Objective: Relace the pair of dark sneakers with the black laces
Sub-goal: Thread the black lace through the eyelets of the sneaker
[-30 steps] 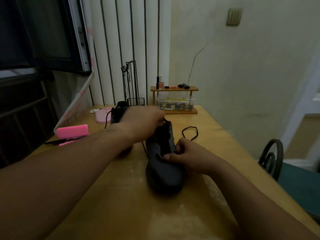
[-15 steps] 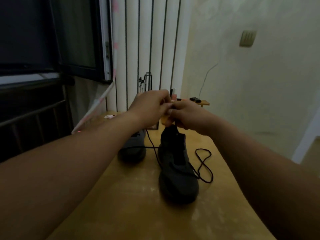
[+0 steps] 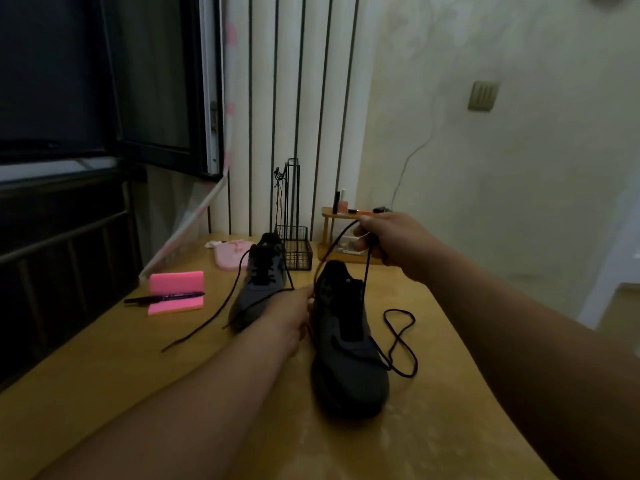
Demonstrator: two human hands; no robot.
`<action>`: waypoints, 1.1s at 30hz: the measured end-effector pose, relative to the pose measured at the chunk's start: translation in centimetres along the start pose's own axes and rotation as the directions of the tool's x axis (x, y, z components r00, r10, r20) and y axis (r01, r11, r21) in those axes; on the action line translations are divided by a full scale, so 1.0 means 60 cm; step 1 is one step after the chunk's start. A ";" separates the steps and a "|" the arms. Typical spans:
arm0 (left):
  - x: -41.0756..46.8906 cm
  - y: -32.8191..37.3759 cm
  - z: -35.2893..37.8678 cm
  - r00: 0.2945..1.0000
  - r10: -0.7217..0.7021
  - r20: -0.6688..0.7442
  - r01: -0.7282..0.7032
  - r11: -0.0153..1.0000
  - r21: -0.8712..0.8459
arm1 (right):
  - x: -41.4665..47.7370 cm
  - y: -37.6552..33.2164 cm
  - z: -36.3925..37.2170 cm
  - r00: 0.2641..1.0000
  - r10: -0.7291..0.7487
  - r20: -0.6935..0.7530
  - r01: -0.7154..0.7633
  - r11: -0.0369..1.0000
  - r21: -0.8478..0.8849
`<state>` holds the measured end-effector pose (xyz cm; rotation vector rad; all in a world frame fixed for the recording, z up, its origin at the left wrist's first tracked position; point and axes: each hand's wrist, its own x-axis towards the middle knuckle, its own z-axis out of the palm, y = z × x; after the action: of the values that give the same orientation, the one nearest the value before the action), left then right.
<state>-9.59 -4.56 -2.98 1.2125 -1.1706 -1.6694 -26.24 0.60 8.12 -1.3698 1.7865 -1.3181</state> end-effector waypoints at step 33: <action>-0.072 0.228 0.040 0.859 0.460 0.224 -0.498 0.854 0.154 | -0.028 0.033 0.025 0.983 -0.131 0.127 0.167 0.929 -0.329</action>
<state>-9.97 -4.07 11.56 0.7974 -1.6403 -1.3129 -25.19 1.63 5.46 -1.7557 1.9331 -1.0198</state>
